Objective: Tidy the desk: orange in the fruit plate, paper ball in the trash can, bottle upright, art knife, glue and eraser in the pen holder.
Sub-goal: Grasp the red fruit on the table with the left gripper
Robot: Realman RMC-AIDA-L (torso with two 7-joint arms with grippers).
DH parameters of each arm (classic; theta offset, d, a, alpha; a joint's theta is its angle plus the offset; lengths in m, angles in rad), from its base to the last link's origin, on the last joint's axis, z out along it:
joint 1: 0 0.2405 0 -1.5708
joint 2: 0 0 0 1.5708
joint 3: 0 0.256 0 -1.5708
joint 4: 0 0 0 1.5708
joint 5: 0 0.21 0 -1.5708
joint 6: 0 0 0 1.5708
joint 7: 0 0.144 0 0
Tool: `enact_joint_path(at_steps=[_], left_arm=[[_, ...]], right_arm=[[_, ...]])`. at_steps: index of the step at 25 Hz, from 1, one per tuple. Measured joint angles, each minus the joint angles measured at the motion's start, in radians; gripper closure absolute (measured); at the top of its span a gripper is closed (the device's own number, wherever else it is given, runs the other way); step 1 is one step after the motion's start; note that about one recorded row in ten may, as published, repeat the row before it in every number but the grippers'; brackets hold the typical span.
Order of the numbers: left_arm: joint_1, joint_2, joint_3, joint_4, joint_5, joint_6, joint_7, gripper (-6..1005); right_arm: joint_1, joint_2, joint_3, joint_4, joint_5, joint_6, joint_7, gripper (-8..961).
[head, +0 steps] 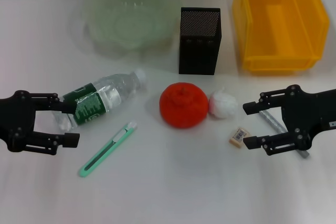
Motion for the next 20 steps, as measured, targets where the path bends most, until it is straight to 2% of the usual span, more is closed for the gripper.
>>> enact_joint_path(at_steps=[6, 20], left_arm=[[0.007, 0.000, 0.000, 0.011, 0.001, 0.002, -0.008, 167], [0.007, -0.003, -0.008, 0.014, 0.014, -0.030, 0.000, 168]], right_arm=[[-0.001, 0.002, 0.003, 0.002, -0.001, 0.005, 0.003, 230], [-0.008, 0.023, 0.026, 0.030, 0.004, 0.031, -0.036, 230]])
